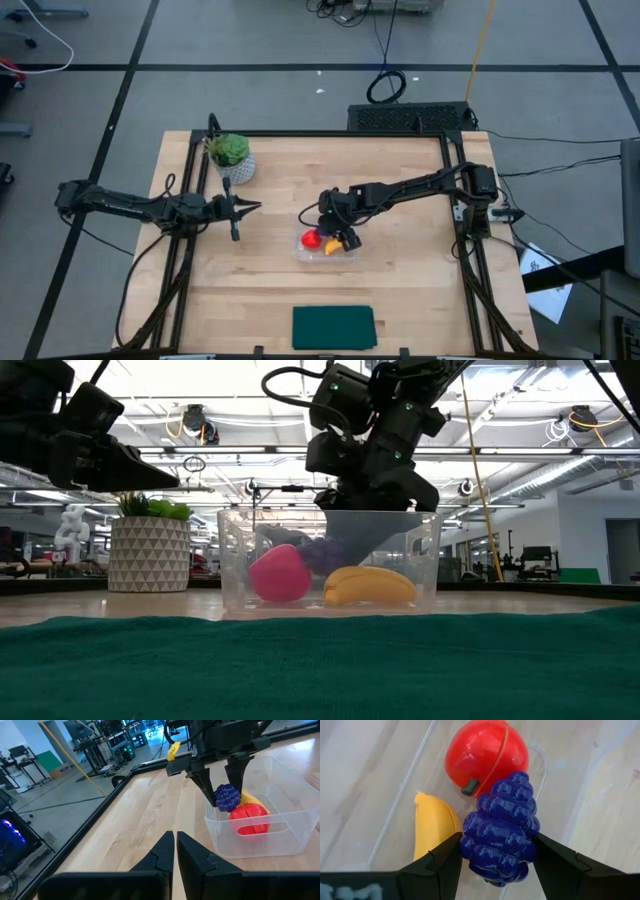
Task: Pick and placing Produce into tupperware
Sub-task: Put the black berry into transparent bin
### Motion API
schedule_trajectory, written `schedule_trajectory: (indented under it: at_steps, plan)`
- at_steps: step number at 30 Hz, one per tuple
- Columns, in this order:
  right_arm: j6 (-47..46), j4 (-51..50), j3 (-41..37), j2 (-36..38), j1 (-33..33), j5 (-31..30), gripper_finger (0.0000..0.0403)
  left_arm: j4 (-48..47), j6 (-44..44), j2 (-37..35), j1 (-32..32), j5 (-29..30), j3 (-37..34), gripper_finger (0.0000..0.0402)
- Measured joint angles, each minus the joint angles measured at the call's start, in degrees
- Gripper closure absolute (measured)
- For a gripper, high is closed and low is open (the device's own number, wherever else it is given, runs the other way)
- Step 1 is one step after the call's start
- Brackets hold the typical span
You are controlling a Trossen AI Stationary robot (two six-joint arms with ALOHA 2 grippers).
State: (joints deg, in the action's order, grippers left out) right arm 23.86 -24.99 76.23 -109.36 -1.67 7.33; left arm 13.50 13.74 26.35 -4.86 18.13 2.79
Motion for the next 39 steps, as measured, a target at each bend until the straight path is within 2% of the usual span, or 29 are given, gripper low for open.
schedule_trajectory:
  at_steps: [15, 24, 39]
  plan:
    - [-3.2, -0.09, 0.0, 0.0, 0.31, -1.59, 0.0199, 0.0, 0.0, 0.0, 0.0, 0.0, 0.0, 0.0376]
    - [0.62, 0.35, 0.0, 0.0, 1.44, -3.08, 0.0199, 0.0, 0.0, 0.0, 0.01, 0.0, 0.0, 0.0376]
    - [-9.05, -0.09, 0.0, 0.0, 0.79, -1.1, 0.0198, 0.0, -0.07, 0.0, 0.0, 0.0, 0.0, 0.0376]
